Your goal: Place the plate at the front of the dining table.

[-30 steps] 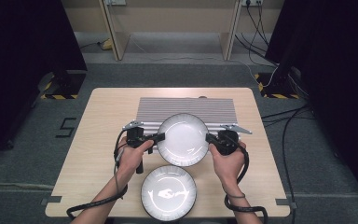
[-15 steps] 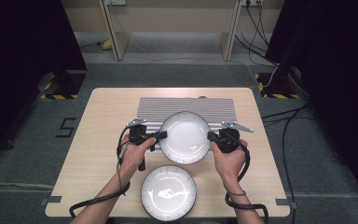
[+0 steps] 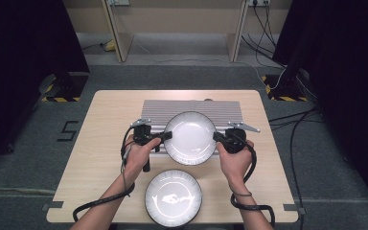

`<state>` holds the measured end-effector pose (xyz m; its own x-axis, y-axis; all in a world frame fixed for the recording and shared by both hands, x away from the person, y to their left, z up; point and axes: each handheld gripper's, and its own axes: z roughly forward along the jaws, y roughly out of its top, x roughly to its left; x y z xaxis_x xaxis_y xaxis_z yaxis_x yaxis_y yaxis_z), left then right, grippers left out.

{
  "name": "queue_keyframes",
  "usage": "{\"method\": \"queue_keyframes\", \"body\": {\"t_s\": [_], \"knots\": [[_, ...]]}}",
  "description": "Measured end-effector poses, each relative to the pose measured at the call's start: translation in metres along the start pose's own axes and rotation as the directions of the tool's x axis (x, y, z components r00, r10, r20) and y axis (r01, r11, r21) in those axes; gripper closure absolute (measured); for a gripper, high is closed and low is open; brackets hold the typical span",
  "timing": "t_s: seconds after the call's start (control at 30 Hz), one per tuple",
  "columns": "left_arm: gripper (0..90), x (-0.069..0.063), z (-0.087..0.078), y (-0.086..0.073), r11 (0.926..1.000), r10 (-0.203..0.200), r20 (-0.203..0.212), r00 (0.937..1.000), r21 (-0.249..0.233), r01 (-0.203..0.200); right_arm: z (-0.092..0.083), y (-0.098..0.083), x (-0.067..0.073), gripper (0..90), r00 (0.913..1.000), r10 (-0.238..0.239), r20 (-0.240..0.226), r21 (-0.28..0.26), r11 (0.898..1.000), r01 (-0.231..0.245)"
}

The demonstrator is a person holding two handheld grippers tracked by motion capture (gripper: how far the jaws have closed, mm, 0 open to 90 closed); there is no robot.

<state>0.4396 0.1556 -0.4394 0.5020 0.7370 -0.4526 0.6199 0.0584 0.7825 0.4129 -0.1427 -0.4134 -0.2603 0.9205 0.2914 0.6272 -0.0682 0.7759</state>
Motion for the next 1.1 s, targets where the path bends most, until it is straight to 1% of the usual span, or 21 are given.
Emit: {"method": "queue_keyframes", "body": {"t_s": [0.23,0.47,0.67,0.83,0.9,1.1], "knots": [[81.6,0.002,0.006,0.003,1.0000,-0.005,0.011,0.9999,0.000,0.005,0.002,0.003,-0.004,85.5,1.0000,0.006,0.006,-0.001,1.000,-0.006],[81.4,0.003,0.013,0.007,0.9999,-0.013,0.004,0.9999,0.002,0.013,0.005,0.007,-0.007,85.5,0.9999,0.011,0.013,-0.006,1.000,-0.011],[81.3,0.004,0.014,0.010,1.0000,-0.005,0.005,1.0000,0.000,0.005,0.006,0.009,-0.008,85.5,0.9998,0.011,0.016,-0.009,1.000,-0.011],[81.2,0.004,0.016,0.013,0.9999,-0.010,0.008,0.9999,-0.006,0.010,0.007,0.013,-0.008,85.5,0.9998,0.008,0.019,-0.016,1.000,-0.008],[81.3,0.004,0.016,0.013,0.9998,-0.018,0.010,0.9998,-0.010,0.018,0.007,0.014,-0.008,85.5,0.9997,0.009,0.021,-0.016,1.000,-0.009],[81.4,0.004,0.017,0.017,0.9998,-0.016,0.014,0.9998,-0.013,0.017,0.007,0.018,-0.008,85.4,0.9997,0.007,0.025,-0.023,1.000,-0.007]]}}
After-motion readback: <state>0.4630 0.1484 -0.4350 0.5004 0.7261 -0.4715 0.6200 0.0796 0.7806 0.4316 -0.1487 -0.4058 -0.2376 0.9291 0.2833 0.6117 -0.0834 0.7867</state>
